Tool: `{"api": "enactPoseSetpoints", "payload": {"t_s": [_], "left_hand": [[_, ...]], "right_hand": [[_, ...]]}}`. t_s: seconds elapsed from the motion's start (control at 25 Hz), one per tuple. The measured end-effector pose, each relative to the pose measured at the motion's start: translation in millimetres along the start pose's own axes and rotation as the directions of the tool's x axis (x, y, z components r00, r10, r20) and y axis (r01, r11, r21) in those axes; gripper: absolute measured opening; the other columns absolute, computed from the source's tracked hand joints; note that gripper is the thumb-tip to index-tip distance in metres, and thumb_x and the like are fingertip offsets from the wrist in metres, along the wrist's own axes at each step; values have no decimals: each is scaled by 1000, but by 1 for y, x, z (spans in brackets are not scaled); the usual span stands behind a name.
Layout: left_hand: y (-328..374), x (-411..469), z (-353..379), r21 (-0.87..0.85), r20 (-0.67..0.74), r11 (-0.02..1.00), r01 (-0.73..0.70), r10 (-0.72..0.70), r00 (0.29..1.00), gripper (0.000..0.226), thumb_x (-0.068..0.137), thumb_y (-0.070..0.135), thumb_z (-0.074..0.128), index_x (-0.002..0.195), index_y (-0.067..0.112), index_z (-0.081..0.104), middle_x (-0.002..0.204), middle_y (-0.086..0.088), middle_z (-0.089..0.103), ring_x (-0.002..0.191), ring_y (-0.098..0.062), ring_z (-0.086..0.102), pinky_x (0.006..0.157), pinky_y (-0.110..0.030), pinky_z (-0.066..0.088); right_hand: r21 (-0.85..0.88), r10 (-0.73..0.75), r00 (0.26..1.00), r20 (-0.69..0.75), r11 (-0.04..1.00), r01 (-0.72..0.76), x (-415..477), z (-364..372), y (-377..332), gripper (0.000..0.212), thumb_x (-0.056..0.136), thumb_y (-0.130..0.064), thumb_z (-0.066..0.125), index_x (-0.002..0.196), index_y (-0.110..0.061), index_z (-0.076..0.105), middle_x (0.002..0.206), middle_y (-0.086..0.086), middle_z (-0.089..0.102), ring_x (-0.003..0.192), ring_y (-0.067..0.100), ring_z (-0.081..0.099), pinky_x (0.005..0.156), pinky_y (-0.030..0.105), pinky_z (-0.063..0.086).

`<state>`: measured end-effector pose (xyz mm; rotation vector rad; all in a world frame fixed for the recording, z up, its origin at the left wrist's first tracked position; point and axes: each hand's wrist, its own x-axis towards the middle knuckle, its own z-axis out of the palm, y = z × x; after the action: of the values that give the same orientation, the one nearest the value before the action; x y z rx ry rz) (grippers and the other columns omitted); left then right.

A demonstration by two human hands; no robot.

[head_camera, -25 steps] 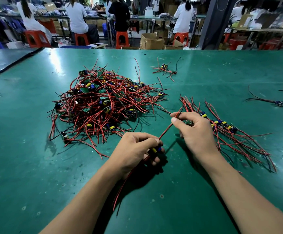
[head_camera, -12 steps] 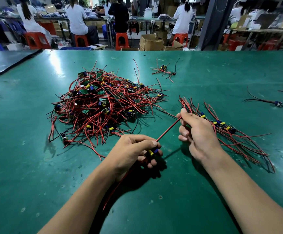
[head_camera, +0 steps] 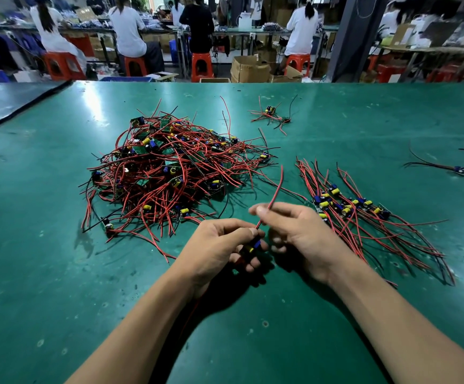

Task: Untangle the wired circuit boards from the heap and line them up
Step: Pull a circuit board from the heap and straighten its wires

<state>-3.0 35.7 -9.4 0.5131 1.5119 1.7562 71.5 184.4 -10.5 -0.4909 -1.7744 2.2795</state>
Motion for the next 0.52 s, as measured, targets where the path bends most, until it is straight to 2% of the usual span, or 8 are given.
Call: {"api": "enactPoseSetpoints", "payload": {"t_s": [0.04,0.12,0.32,0.44,0.52], "left_hand": [[-1,0,0,-4,-6,1000,-14,14,1000,14,94,3,58,94,-7,67,76,-20,68,49,-21,58,45,-23,50],[-1,0,0,5,-17,999,-35,35,999,16,94,6,59,94,-7,68,74,-18,68,48,-21,59,45,-23,50],[-1,1,1,47,-23,999,-20,21,1000,11,91,5,63,88,-4,69,73,-19,68,48,-20,59,45,-23,50],[-1,1,0,74,-13,997,-27,28,1000,10,90,4,64,85,-2,70,72,-18,69,49,-21,58,46,-24,49],[-2,1,0,107,-4,994,-39,39,999,10,90,4,64,84,-2,70,71,-16,69,50,-21,59,47,-24,50]], "right_hand": [[-25,26,998,65,999,-24,-2,4,3,28,79,-31,74,95,-8,75,60,-1,62,45,10,53,39,16,39],[-59,46,994,96,997,-40,-3,6,5,28,83,-32,73,96,-7,75,65,6,66,47,12,58,39,16,39],[-82,-10,993,-118,997,1,5,-3,3,18,90,-28,71,83,-12,78,50,-3,36,42,8,30,38,18,24],[20,-67,964,-256,997,74,11,-6,-3,17,94,-22,66,84,-11,75,53,-9,50,42,5,27,37,15,23],[238,24,941,-337,969,60,14,-13,-12,20,96,-23,62,86,-11,73,60,-11,52,41,4,26,36,15,21]]}}
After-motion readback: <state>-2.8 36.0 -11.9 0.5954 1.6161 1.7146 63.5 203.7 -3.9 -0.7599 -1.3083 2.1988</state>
